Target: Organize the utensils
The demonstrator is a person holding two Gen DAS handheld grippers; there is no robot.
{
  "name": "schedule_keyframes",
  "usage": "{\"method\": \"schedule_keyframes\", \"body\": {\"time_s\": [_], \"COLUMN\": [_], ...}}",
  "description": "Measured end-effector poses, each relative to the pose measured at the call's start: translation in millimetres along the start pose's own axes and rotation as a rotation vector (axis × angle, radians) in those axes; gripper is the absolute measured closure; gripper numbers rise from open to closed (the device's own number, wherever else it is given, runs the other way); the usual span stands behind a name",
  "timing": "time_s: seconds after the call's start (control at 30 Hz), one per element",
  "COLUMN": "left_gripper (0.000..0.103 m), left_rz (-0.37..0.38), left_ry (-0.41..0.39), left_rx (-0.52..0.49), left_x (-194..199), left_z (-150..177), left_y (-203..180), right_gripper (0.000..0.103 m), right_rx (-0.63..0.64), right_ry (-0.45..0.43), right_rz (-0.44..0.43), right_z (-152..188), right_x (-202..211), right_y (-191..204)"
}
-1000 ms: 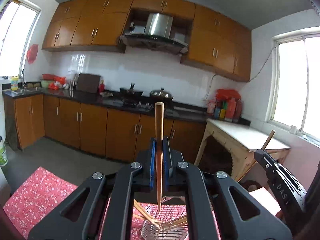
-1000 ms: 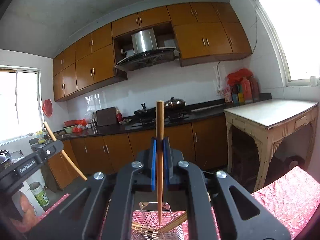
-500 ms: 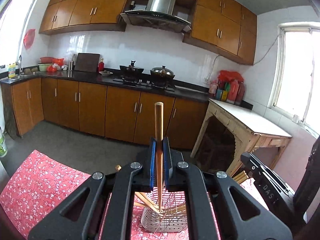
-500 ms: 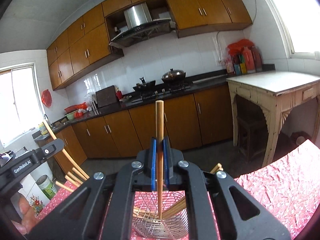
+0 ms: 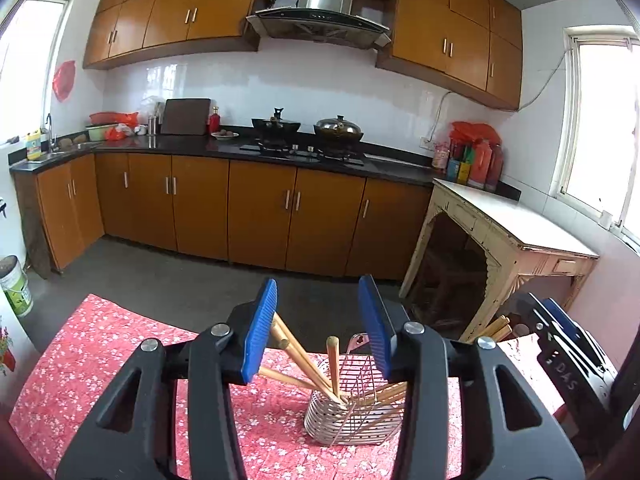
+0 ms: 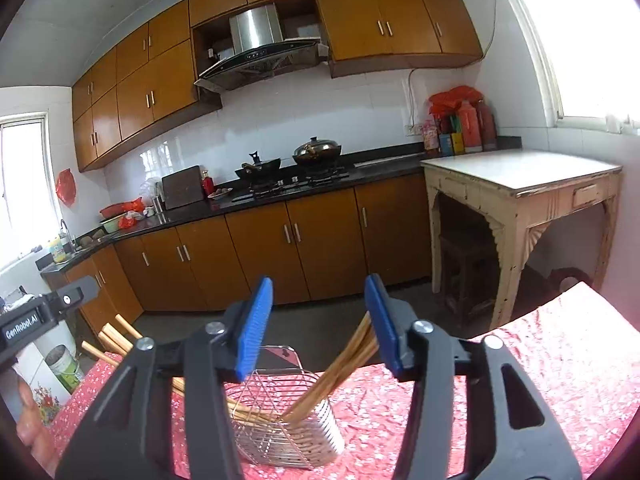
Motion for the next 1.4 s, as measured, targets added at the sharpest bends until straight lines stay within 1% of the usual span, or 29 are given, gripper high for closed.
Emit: {"method": "schedule_keyframes", "body": {"time_s": [0.13, 0.23, 0.33, 0.43, 0.5, 0.53, 0.6, 0.67, 0.77, 0.87, 0.97, 1.07, 1.23, 1.3, 1.4], "left_gripper": [0.057, 0.054, 0.047, 0.042, 0.035, 0.03, 0.022, 0.008, 0.002, 0.002, 0.002, 0.002, 0.002, 0.002, 0.002], "left_rz": [-0.013, -0.02, -0.034, -0.054, -0.066, -0.073, -0.086, -0.099, -0.12, -0.114, -0.107, -0.097, -0.087, -0.091, -0.078], "left_ry": [-0.009, -0.027, -0.046, -0.063, -0.067, -0.074, -0.088, -0.108, -0.135, -0.146, -0.155, -0.159, -0.179, -0.196, -0.197], "left_rx": [0.001, 0.009, 0.01, 0.007, 0.009, 0.009, 0.008, -0.006, -0.056, -0.082, -0.108, -0.111, -0.118, -0.125, -0.132], "left_x": [14, 31, 45, 62, 69, 75, 84, 97, 116, 130, 143, 154, 168, 173, 176], "left_z": [-2, -3, -4, -1, 1, 3, 6, 13, 32, 52, 80, 105, 134, 144, 156], "left_y": [4, 10, 17, 29, 35, 40, 47, 53, 58, 59, 59, 62, 62, 61, 57], "right_gripper": [0.046, 0.042, 0.034, 0.023, 0.008, 0.005, 0.004, 0.004, 0.004, 0.004, 0.004, 0.004, 0.004, 0.004, 0.004], "right_rx": [0.003, 0.012, 0.021, 0.024, 0.02, 0.022, 0.04, 0.069, 0.115, 0.147, 0.165, 0.197, 0.238, 0.24, 0.226], "right_ry": [-0.014, -0.026, -0.04, -0.06, -0.074, -0.092, -0.118, -0.154, -0.177, -0.16, -0.149, -0.165, -0.164, -0.163, -0.155], "right_rz": [0.01, 0.01, 0.004, -0.007, -0.021, -0.027, -0.017, -0.008, 0.01, 0.039, 0.038, 0.048, 0.049, 0.044, 0.026], "right_z": [-1, -2, -4, -5, -6, -6, -6, -2, 11, 36, 62, 87, 119, 127, 138], "right_x": [21, 38, 58, 80, 95, 107, 124, 146, 175, 199, 217, 231, 241, 243, 246], "right_y": [-4, -3, -1, 0, 1, 2, 6, 12, 22, 30, 37, 44, 53, 53, 52]}}
Point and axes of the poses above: each gripper's, at about its wrist camera, not at the fingertips, and x roughly against the way its jaws point, y to its left, z to its underside, the point moved 5 cm from there along -x, roughly the way its jaws point, and after that the axes turned 2 degrees about -z, right-handed, at the moved point
